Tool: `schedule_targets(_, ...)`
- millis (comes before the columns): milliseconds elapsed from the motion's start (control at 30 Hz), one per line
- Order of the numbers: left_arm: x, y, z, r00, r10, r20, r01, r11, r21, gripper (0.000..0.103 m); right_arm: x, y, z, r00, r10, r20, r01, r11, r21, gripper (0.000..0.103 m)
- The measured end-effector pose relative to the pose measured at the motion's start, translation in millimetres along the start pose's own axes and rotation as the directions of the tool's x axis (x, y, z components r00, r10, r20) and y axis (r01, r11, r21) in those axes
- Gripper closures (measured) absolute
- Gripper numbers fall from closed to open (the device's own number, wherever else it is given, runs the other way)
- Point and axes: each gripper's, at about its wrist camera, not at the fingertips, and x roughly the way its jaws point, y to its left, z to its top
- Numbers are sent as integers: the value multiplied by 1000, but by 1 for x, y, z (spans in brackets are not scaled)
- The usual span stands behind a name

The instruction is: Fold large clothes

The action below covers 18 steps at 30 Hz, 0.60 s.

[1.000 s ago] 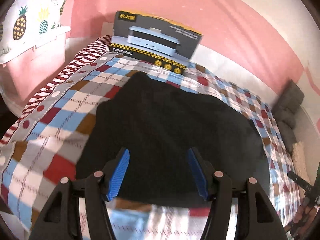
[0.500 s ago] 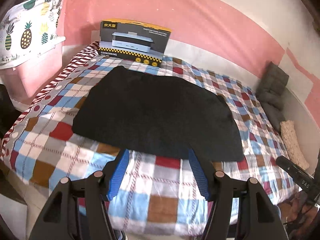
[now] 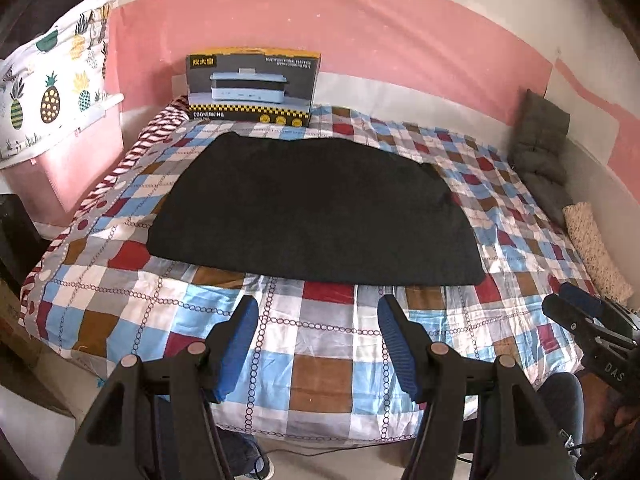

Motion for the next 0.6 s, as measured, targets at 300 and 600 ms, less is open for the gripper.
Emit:
schedule_targets(300, 13, -2, -8, 998, 38, -43, -37, 999, 14, 39, 10, 8, -7, 999, -16, -36, 16, 1000, -16, 49)
schedule_targets(600, 19, -3, -12, 996, 44, -74, -42, 999, 27, 39, 17, 12, -9, 998, -20, -61, 18, 999, -30, 49)
